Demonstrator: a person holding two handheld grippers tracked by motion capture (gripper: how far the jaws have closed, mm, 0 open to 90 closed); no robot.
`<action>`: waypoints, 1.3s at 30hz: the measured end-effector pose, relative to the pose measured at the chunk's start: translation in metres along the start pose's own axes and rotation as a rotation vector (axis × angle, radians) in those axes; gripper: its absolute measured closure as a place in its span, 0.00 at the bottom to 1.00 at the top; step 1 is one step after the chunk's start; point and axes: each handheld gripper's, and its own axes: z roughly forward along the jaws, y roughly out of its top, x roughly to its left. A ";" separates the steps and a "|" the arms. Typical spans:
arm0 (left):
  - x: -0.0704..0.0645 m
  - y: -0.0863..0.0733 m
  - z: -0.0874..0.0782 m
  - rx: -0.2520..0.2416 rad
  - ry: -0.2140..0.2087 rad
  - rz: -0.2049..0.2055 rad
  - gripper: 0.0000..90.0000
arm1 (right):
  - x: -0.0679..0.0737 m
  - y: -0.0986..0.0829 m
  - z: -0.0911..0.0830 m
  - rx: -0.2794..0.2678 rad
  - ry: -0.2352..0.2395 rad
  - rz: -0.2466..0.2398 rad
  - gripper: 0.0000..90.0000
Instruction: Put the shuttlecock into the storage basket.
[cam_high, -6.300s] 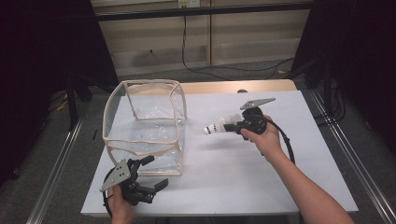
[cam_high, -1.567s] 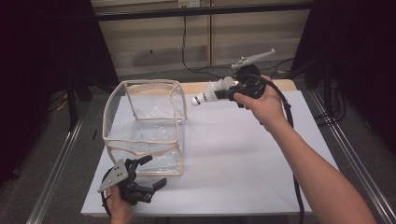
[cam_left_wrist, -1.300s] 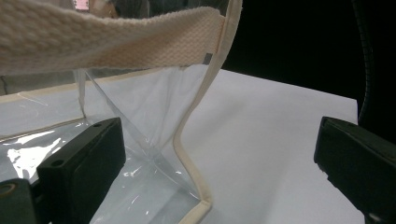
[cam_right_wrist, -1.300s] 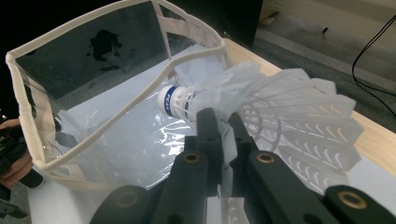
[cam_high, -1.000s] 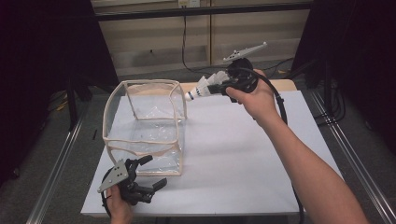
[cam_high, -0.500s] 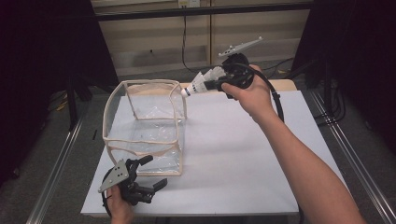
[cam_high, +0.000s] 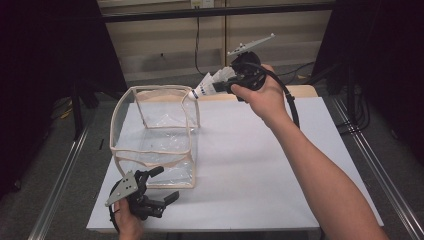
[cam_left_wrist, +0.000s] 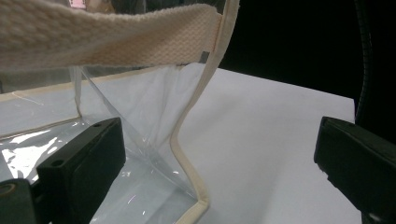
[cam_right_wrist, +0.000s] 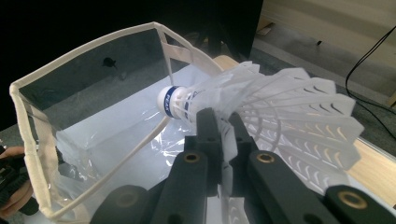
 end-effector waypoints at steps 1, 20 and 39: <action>0.000 0.000 0.000 -0.003 -0.001 -0.005 0.02 | 0.001 0.001 0.001 0.000 0.002 0.000 0.98; -0.001 0.000 0.000 -0.006 -0.002 -0.006 0.03 | 0.003 0.012 0.008 -0.018 -0.003 0.002 0.98; -0.001 0.000 0.000 0.003 -0.002 0.000 0.03 | 0.015 0.023 0.025 0.002 -0.004 -0.029 0.98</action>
